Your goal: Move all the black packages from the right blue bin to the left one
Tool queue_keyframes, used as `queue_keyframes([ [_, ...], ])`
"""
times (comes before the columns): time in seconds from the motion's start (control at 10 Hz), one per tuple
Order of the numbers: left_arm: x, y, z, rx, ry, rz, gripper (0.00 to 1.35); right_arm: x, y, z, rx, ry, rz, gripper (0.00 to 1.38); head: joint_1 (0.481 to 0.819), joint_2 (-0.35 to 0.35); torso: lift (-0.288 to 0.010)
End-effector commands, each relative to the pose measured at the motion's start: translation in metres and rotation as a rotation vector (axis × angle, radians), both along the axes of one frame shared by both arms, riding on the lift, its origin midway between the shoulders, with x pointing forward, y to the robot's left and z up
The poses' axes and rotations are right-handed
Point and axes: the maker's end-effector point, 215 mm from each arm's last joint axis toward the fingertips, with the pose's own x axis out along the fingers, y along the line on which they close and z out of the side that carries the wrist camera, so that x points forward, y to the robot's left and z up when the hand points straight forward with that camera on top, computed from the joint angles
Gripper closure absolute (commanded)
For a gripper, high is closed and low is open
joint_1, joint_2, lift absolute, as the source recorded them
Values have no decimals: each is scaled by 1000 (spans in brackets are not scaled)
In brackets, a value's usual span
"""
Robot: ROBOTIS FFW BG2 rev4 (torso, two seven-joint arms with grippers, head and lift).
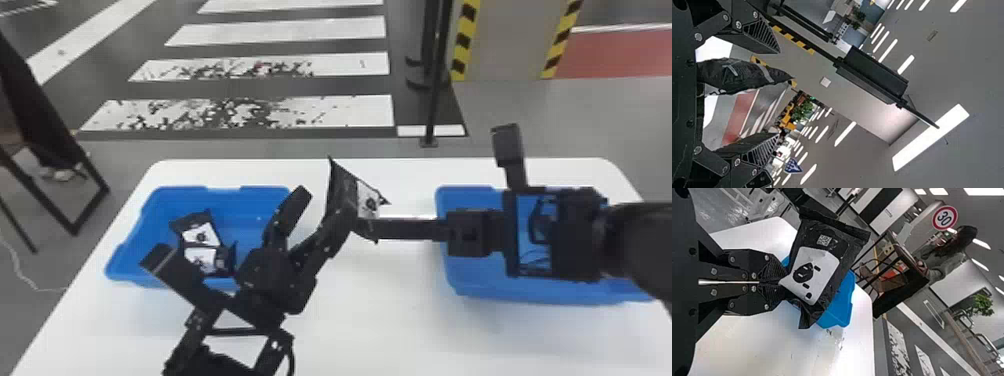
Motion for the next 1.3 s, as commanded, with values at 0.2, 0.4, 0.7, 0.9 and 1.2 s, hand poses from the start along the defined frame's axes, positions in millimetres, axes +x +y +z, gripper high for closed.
queue_keyframes([
  [0.2,3,7,-17,106,21,17,367,-19,26,1,13,15,72,1124,695,150,-140],
  [0.4,6,14,-13,202,-10,43,1205,-20,29,1,21,21,78,1124,695,168,-140],
  [0.7,4,6,-11,246,9,11,1216,-5,31,4,40,6,60,1124,695,176,-140],
  [0.9,7,16,-8,249,2,35,1216,2,39,9,111,16,46,556,695,173,-140],
  [1.2,56,140,-46,633,-14,362,1216,16,4,-19,101,42,-51,145,695,236,-140],
])
